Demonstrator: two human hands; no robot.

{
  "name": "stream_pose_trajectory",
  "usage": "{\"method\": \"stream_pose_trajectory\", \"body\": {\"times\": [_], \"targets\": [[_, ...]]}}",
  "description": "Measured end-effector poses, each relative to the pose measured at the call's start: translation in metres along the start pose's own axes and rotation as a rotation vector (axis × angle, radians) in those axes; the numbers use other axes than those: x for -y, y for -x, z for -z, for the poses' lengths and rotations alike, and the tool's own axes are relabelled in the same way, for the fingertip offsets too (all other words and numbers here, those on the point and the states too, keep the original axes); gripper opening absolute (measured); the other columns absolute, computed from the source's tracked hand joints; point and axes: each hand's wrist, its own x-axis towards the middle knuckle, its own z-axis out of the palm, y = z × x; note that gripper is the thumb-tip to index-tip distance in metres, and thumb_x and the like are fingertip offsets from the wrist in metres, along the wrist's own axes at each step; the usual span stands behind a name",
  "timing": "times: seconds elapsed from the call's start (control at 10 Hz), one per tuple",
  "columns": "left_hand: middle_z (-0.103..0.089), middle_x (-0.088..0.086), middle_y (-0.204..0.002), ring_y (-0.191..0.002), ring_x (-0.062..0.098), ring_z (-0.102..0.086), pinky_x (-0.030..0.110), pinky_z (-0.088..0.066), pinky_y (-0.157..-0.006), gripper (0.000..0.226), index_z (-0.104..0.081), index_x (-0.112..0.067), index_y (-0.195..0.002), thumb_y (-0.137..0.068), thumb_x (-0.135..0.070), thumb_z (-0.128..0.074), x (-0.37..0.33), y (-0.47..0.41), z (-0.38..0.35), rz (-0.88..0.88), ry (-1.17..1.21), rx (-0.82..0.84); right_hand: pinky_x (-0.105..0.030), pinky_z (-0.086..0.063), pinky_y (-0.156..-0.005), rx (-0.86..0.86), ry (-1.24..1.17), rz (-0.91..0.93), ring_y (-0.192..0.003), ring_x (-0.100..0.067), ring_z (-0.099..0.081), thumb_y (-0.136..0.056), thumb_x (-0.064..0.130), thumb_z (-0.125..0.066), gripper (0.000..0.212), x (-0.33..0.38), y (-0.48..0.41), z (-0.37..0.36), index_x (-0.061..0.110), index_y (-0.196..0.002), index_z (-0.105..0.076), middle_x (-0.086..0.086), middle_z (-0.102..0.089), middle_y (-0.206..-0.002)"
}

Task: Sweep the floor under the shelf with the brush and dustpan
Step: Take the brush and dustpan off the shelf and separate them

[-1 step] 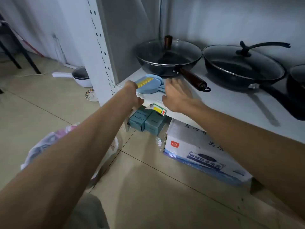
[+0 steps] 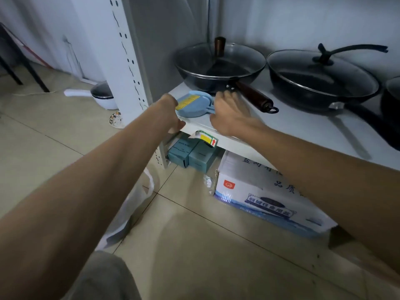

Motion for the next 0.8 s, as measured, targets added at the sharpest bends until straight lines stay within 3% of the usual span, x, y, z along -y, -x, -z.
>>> {"method": "stream_pose_trajectory", "body": {"times": [0.1, 0.2, 0.3, 0.4, 0.5, 0.6, 0.7, 0.8], "targets": [[-0.063, 0.009, -0.122, -0.106, 0.034, -0.06, 0.044, -0.049, -0.091, 0.038, -0.047, -0.028, -0.098, -0.077, -0.027, -0.078, 0.0, -0.008, 0.002, -0.006, -0.04, -0.003, -0.04, -0.036, -0.103, -0.005, -0.03, -0.07, -0.129, -0.032, -0.04, -0.09, 0.026, -0.055, 0.051, 0.005, -0.012, -0.008, 0.003, -0.133, -0.039, -0.017, -0.045, -0.138], [-0.063, 0.01, -0.118, -0.085, 0.032, -0.051, 0.043, -0.049, -0.087, 0.044, -0.058, -0.019, -0.112, -0.075, -0.029, -0.08, -0.002, -0.018, -0.004, 0.018, 0.007, 0.015, -0.039, -0.036, -0.102, -0.003, -0.014, -0.105, -0.128, -0.032, -0.041, -0.091, 0.03, -0.054, 0.051, 0.005, -0.018, -0.018, 0.003, -0.132, -0.04, -0.017, -0.046, -0.137], [-0.063, 0.012, -0.116, -0.082, 0.031, -0.048, 0.042, -0.049, -0.082, 0.06, -0.058, -0.016, -0.124, -0.072, -0.031, -0.082, -0.004, -0.021, -0.004, 0.049, 0.078, -0.025, -0.039, -0.04, -0.099, 0.032, -0.048, -0.128, -0.129, -0.031, -0.041, -0.093, 0.032, -0.053, 0.051, 0.003, -0.022, -0.02, 0.004, -0.133, -0.042, -0.016, -0.046, -0.138], [-0.062, 0.012, -0.114, -0.084, 0.031, -0.05, 0.039, -0.049, -0.079, 0.059, -0.055, -0.013, -0.123, -0.073, -0.03, -0.081, -0.011, -0.028, -0.006, 0.286, 0.41, -0.036, -0.036, -0.042, -0.093, 0.07, -0.077, -0.151, -0.123, -0.03, -0.049, -0.092, 0.022, -0.052, 0.037, 0.002, -0.024, -0.018, 0.011, -0.128, -0.053, -0.012, -0.054, -0.132], [-0.053, 0.012, -0.117, -0.103, 0.03, -0.051, 0.038, -0.049, -0.096, 0.04, -0.043, -0.005, -0.12, -0.088, -0.016, -0.065, -0.016, -0.04, -0.002, 0.488, 0.792, 0.05, -0.036, -0.043, -0.093, 0.082, -0.08, -0.147, -0.124, -0.029, -0.05, -0.092, 0.016, -0.05, 0.033, 0.004, -0.022, -0.016, 0.013, -0.125, -0.055, -0.01, -0.055, -0.132], [-0.052, 0.014, -0.118, -0.108, 0.032, -0.051, 0.04, -0.049, -0.099, 0.027, -0.04, -0.003, -0.108, -0.091, -0.014, -0.058, -0.021, -0.05, -0.004, 0.638, 1.111, 0.126, -0.036, -0.043, -0.095, 0.085, -0.095, -0.147, -0.125, -0.03, -0.05, -0.092, 0.015, -0.053, 0.033, 0.004, -0.021, -0.013, 0.012, -0.125, -0.055, -0.011, -0.055, -0.132], [-0.051, 0.014, -0.12, -0.106, 0.033, -0.051, 0.04, -0.05, -0.097, 0.029, -0.04, -0.005, -0.112, -0.091, -0.015, -0.057, -0.022, -0.058, -0.007, 0.783, 1.365, 0.149, -0.036, -0.045, -0.091, 0.084, -0.146, -0.158, -0.123, -0.032, -0.051, -0.09, 0.014, -0.056, 0.035, 0.005, -0.02, -0.009, 0.011, -0.125, -0.054, -0.012, -0.056, -0.131], [-0.049, 0.017, -0.122, -0.108, 0.036, -0.051, 0.041, -0.051, -0.096, 0.028, -0.04, -0.007, -0.115, -0.092, -0.014, -0.054, -0.023, -0.054, -0.009, 0.818, 1.459, 0.126, -0.034, -0.046, -0.086, 0.084, -0.145, -0.14, -0.122, -0.033, -0.052, -0.09, 0.014, -0.058, 0.033, 0.005, -0.012, -0.005, 0.009, -0.122, -0.056, -0.013, -0.057, -0.129]]}}
